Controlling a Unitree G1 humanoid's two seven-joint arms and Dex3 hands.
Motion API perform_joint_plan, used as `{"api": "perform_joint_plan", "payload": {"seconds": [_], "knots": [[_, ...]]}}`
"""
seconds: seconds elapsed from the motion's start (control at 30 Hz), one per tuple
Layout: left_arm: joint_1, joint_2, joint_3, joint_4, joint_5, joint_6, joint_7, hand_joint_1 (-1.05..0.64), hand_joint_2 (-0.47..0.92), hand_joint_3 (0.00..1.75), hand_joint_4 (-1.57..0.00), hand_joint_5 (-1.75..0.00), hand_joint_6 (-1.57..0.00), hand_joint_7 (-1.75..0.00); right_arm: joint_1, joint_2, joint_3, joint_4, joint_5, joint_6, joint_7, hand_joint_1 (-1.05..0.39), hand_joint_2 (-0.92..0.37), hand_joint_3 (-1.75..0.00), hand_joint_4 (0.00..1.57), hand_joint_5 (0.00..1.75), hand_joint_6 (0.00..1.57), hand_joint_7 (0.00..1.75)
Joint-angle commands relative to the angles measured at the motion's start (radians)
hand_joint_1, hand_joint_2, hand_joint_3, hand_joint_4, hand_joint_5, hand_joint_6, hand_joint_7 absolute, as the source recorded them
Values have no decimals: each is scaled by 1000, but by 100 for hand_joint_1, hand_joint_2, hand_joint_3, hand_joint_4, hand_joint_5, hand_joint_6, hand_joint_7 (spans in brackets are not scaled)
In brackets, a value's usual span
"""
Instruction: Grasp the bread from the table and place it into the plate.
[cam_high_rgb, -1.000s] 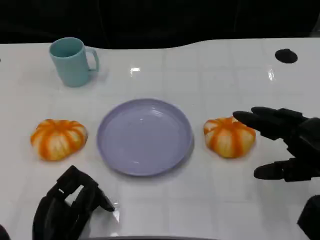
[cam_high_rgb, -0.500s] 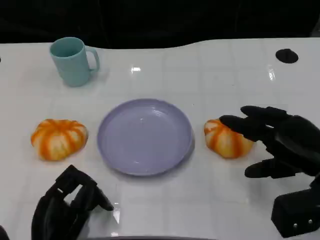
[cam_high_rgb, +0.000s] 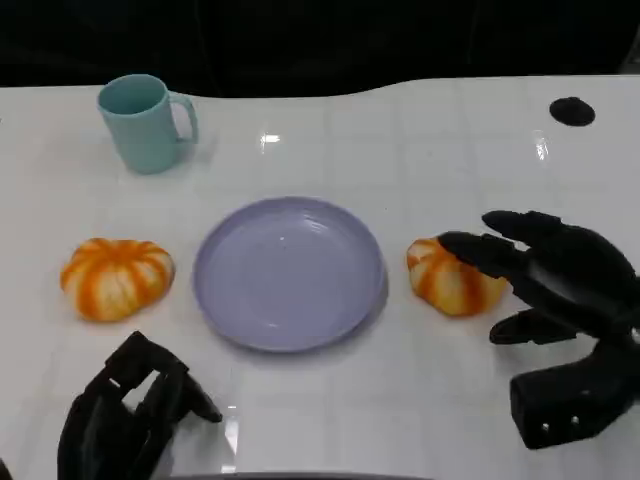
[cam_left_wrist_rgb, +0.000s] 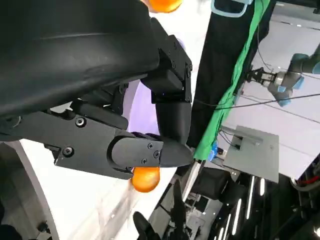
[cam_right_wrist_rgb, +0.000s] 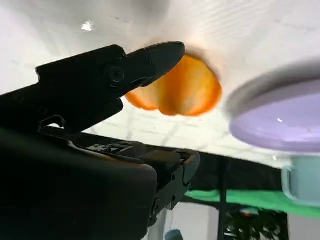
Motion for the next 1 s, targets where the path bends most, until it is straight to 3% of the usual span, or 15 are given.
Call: {"api": "perform_joint_plan", "payload": {"seconds": [0.03, 0.4, 0.83, 0.93, 1.0], "knots": [[0, 11, 4, 10, -3, -5, -1, -55, 92, 25, -61, -175, -51, -150, -68, 23, 43, 97, -2, 30, -43, -51, -86, 0, 28, 1, 27, 0], [16, 5, -2, -11, -7, 2, -4, -54, 92, 24, -61, -175, -50, -150, -200, 157, 148, 358, 8, 124, -62, -53, -87, 0, 27, 0, 24, 0], [47, 0, -18, -58, -7, 19, 4, -52, 92, 27, -60, -175, -51, -148, -228, 225, 197, 444, 36, 183, -25, -50, -91, -1, 31, 2, 30, 2], [53, -2, -21, -69, -10, 25, 5, -52, 92, 27, -60, -175, -51, -147, -220, 236, 190, 451, 52, 182, -58, -40, -91, 0, 45, 4, 43, 4], [56, -6, -21, -74, -12, 23, 5, -52, 92, 27, -60, -175, -51, -147, -213, 240, 188, 453, 60, 172, -108, -32, -91, 0, 69, 7, 60, 4]]}}
